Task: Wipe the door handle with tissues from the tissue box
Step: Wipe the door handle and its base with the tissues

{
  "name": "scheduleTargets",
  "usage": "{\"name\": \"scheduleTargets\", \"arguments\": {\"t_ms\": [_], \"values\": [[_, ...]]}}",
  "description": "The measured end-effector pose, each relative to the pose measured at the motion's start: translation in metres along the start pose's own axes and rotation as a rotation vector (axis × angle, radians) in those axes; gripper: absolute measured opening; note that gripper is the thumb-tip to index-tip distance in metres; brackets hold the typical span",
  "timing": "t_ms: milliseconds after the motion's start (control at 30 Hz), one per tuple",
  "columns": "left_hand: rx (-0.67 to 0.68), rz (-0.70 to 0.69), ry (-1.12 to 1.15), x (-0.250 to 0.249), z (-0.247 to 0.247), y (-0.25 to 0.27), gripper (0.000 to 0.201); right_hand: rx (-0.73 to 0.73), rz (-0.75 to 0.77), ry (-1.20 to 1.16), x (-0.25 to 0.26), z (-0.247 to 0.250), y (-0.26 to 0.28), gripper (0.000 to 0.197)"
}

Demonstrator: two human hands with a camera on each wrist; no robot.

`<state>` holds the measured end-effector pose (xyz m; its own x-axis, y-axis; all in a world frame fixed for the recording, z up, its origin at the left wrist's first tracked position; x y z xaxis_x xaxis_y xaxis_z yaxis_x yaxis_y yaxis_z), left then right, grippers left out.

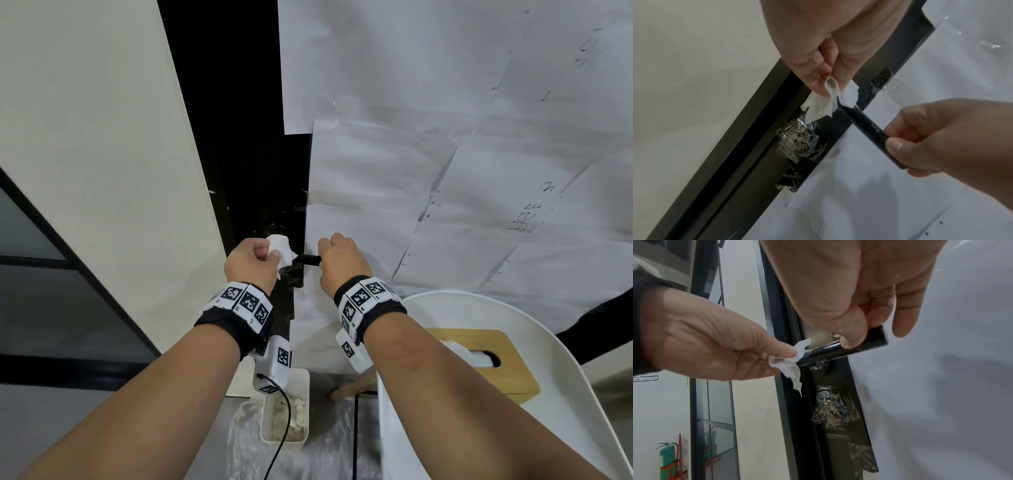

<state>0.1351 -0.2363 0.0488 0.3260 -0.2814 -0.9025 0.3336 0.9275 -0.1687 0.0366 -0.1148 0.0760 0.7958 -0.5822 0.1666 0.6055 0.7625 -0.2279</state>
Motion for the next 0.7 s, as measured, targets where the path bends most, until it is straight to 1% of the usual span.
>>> {"name": "scheduleTargets", "arguments": {"t_ms": [67, 167, 200, 233, 300, 400, 467, 600, 700], "values": [[-0.029, 0.012, -0.002, -0.002, 0.002, -0.004, 0.011, 0.001, -0.001, -0.001, 0.000, -0.001, 0.000, 0.020], [-0.122, -0.022, 0.004, -0.008, 0.006, -0.011, 0.008, 0.003, -0.002, 0.000, -0.001, -0.002, -0.001, 0.020], [-0.135, -0.039, 0.001, -0.009, 0.006, -0.015, 0.008, 0.001, -0.002, 0.000, -0.001, -0.002, -0.001, 0.020], [-0.131, -0.056, -0.009, -0.010, 0.005, -0.017, 0.007, 0.000, -0.004, 0.000, -0.001, -0.002, -0.001, 0.020], [-0.083, -0.065, -0.048, -0.011, 0.002, -0.020, 0.008, -0.001, -0.005, -0.004, 0.000, -0.002, 0.000, 0.020], [0.013, -0.012, -0.097, -0.013, -0.005, -0.020, 0.016, 0.006, -0.006, 0.000, 0.000, -0.001, 0.000, 0.021], [0.026, -0.003, -0.135, -0.013, -0.008, -0.021, 0.022, 0.009, -0.007, -0.006, 0.000, 0.000, 0.000, 0.021], [0.028, 0.009, -0.179, -0.012, -0.014, -0.029, 0.025, 0.014, -0.005, -0.006, 0.000, 0.000, 0.000, 0.022], [0.033, -0.004, -0.206, -0.013, -0.017, -0.033, 0.024, 0.017, -0.004, -0.002, -0.001, -0.001, -0.001, 0.023]]}}
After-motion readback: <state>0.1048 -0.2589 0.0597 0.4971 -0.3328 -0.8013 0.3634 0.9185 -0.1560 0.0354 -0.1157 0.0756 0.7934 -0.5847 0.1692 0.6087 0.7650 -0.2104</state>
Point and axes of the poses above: each hand's wrist, its own y-axis away from the middle knuckle, its own z-axis out of the back of the hand, x = y × z, the point moved 1 cm from there along -y, towards the middle knuckle, and after that the axes turned 5 degrees about -x, right-handed, at the moved point
